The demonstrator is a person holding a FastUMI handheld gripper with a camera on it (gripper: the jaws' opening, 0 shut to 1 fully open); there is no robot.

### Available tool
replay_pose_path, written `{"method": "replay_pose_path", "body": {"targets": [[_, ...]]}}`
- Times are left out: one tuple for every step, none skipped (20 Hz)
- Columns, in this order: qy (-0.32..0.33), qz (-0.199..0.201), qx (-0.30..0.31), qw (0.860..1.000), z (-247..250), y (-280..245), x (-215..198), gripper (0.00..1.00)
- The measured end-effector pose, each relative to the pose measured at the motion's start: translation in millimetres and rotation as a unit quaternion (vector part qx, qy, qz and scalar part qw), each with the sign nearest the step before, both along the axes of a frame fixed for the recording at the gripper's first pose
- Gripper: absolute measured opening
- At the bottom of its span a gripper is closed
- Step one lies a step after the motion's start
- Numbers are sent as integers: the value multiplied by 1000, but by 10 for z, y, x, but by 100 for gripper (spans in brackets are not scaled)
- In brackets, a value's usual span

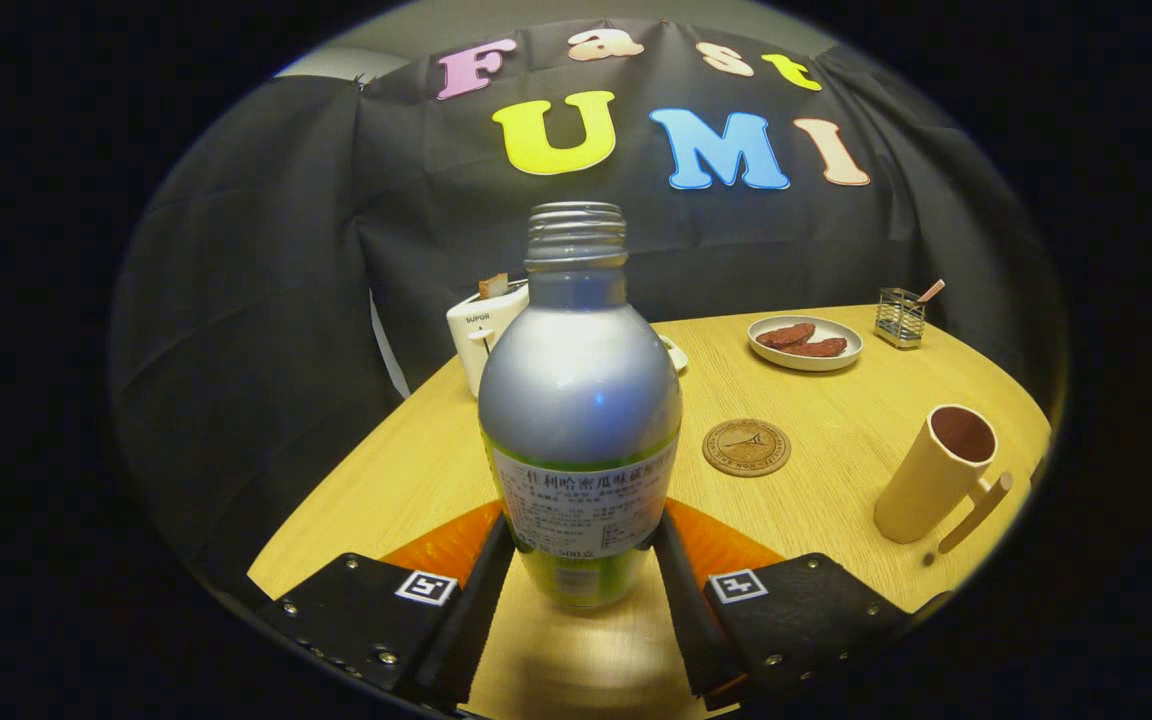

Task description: Take the bottle from table, then pour the juice into the cup, finally place the bottle on the coaster

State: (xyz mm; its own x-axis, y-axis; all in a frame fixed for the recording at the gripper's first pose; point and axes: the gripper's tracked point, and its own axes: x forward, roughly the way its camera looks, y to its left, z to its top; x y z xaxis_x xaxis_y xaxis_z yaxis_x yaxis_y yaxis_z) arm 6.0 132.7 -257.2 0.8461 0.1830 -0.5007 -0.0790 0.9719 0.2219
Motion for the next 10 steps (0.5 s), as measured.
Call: {"method": "replay_pose_path", "body": {"targets": [[2, -2, 10, 1000, 15, -31, 5, 77], [6, -5, 16, 1000, 33, -79, -1, 77], [5, -11, 20, 1000, 74, -133, -14, 77], [2, -16, 26, 1000, 121, -193, -20, 77], [0, -24, 36, 999, 149, -256, -29, 77], [-1, -32, 49, 998, 184, -312, -24, 77], [-3, -41, 63, 997, 207, -365, -24, 77], [-6, -48, 80, 996, 244, -407, -15, 77], [-9, -54, 103, 993, 281, -430, -8, 77], [-15, -61, 123, 990, 336, -462, 10, 77]]}}
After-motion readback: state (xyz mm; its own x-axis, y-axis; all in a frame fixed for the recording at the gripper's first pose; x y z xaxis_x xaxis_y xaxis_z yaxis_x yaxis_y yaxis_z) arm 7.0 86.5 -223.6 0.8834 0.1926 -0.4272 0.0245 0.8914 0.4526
